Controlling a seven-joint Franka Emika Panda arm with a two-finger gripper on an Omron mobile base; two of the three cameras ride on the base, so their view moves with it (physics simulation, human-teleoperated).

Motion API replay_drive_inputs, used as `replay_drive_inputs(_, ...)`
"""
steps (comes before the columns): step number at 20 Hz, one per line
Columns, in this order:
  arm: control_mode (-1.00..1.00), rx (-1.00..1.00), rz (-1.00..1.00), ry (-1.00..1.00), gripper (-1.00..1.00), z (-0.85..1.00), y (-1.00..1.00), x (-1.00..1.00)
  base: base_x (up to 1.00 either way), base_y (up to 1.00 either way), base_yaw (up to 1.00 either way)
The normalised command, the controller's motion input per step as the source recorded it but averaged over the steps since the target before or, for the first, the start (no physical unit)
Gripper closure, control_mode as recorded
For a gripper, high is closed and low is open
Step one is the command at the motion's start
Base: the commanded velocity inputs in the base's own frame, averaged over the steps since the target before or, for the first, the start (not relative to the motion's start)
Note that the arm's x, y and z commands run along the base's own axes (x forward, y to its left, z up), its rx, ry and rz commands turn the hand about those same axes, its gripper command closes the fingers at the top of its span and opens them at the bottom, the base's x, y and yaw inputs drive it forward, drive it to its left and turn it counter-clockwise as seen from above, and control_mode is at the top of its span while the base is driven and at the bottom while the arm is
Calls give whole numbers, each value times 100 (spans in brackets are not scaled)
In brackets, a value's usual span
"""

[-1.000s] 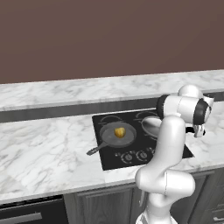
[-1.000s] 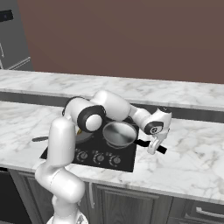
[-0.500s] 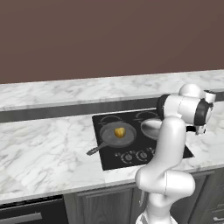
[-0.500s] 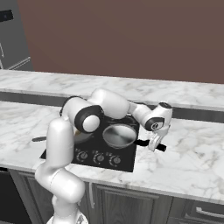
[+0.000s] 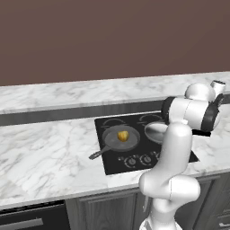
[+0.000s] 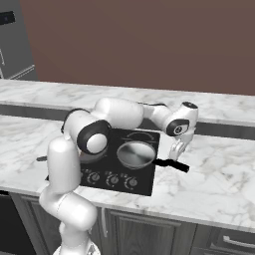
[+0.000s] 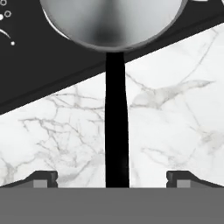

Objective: Place both pans onto different burners. Then place the squash and the fish on different pans.

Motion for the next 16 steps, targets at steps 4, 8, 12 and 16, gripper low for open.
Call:
replay_drive_inputs(4, -100, 0, 0, 0, -100, 52, 0, -16, 0, 0, 0)
replay_drive_inputs(8, -100, 0, 0, 0, -100, 34, 5, -21, 0, 0, 0)
replay_drive_inputs(12, -100, 0, 0, 0, -100, 31, 28, -24, 0, 0, 0)
replay_drive_inputs(16, -100, 0, 0, 0, -100, 36, 54, -17, 0, 0, 0)
